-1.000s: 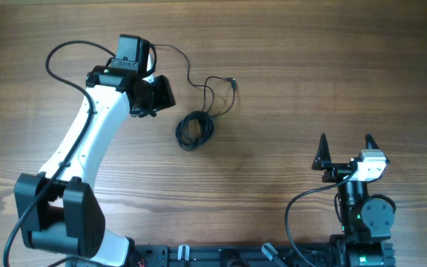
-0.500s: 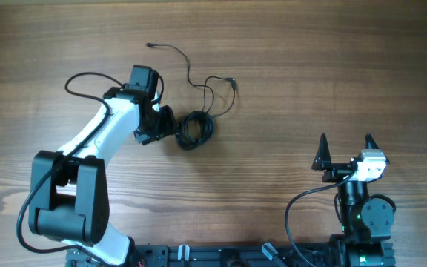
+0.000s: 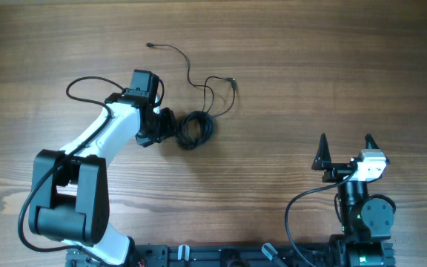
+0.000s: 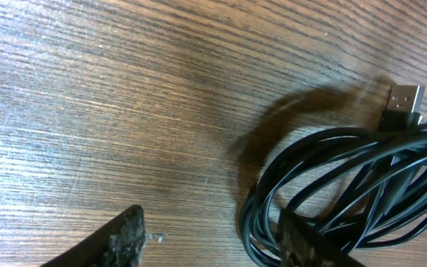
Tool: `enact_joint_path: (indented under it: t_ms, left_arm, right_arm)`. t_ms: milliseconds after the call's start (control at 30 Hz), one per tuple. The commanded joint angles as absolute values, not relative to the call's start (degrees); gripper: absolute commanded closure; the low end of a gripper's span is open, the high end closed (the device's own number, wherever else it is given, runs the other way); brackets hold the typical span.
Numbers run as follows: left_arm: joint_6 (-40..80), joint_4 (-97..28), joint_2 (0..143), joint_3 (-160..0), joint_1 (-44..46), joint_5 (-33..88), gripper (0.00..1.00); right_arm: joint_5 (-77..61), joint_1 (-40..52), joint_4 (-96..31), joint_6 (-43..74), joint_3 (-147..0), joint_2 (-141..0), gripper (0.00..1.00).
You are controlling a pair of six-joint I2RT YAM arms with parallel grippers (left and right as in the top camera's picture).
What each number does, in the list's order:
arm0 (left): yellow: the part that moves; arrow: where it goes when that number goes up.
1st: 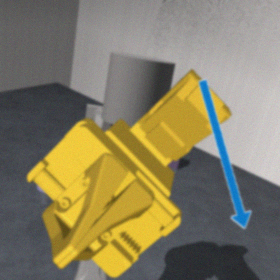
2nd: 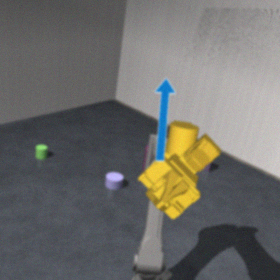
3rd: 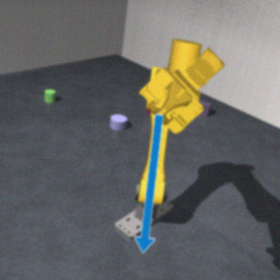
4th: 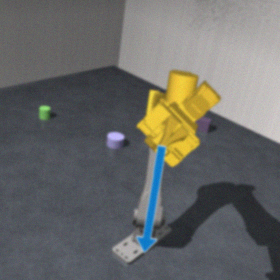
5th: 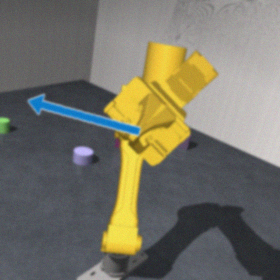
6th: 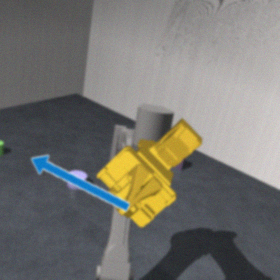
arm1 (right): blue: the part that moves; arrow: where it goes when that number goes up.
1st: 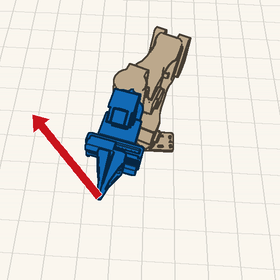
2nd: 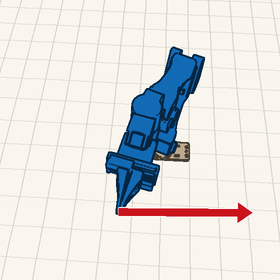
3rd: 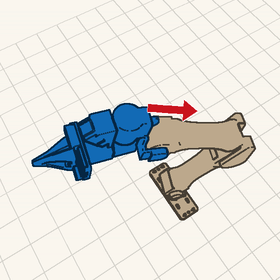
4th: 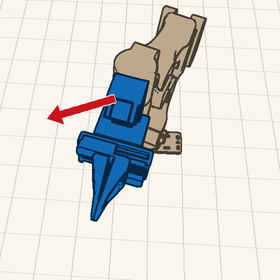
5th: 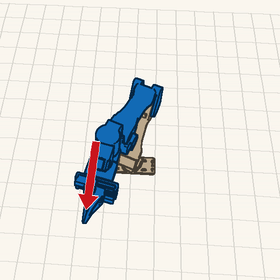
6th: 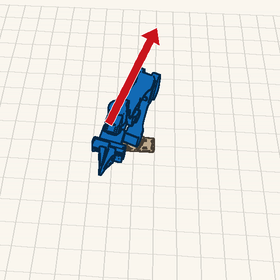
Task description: Untangle cables
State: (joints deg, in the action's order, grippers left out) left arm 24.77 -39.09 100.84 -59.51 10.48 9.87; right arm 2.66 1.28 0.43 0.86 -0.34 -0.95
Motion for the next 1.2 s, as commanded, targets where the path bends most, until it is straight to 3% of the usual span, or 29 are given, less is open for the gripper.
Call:
enact_joint_path:
  t_ms: [0, 767, 867, 1000, 1167]
  left_arm:
    - [26.2, -38.9, 101.4, -59.1, 10.7, 9.3, 0.40]
    - [27.3, -40.8, 101.4, -54.8, 10.8, 10.2, 0.41]
    - [27.5, -36.9, 101.4, -50.9, 10.8, 10.2, 0.51]
    - [27.5, -29.3, 101.4, -47.4, 10.7, 10.2, 0.93]
    - [27.4, -27.0, 101.4, -47.6, 10.7, 10.0, 0.96]
  right_arm:
    - [3.6, 1.0, 0.7, 1.5, -0.3, -0.6, 0.00]
    - [3.6, 1.1, 0.7, 1.6, -0.3, -0.6, 0.00]
    - [3.6, 1.1, 0.7, 1.5, -0.3, -0.6, 0.00]
    - [3.6, 1.1, 0.7, 1.6, -0.3, -0.6, 0.00]
    - [3.6, 1.0, 0.7, 1.5, -0.3, -0.6, 0.00]
